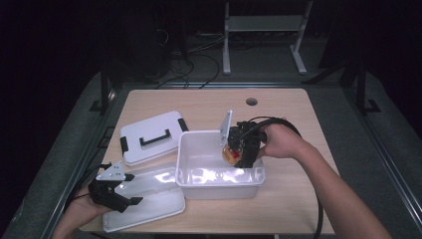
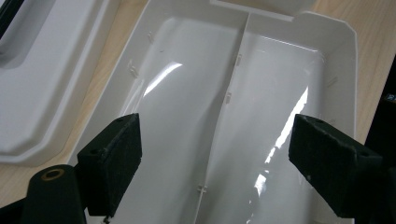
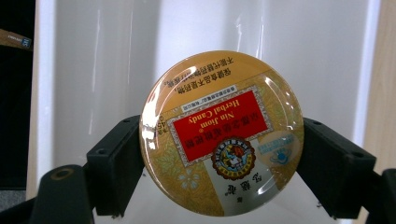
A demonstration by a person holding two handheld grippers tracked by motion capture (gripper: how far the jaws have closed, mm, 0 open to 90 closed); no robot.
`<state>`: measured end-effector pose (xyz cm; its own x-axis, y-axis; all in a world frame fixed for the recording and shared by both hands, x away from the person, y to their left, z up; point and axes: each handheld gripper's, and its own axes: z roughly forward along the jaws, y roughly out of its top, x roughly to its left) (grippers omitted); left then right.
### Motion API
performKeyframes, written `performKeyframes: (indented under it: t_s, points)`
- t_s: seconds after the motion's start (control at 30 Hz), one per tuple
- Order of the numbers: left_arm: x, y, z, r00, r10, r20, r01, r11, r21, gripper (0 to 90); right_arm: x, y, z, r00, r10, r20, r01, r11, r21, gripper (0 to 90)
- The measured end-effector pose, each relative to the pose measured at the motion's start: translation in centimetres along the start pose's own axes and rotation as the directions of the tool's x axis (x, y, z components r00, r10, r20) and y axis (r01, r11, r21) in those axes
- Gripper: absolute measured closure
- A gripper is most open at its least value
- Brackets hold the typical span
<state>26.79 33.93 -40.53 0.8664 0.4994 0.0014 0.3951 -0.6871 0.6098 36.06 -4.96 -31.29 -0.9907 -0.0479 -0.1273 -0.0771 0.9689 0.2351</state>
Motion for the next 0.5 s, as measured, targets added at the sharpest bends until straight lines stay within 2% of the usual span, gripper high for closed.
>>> performKeyframes:
  t_s: [0.4,0.5]
  points:
    - [0.0,0.0,0.1,1.0,0.002,0.005,-0.002,1.0,0.004,17.0,-0.4,-0.3,2.9,0.999,0.026,-0.036,-0.026,1.0,0.012,20.1]
    - [0.0,0.0,0.1,1.0,0.003,0.006,-0.003,1.0,0.007,17.0,-0.5,-0.6,3.4,0.9978,0.047,-0.047,-0.046,0.999,0.017,20.1]
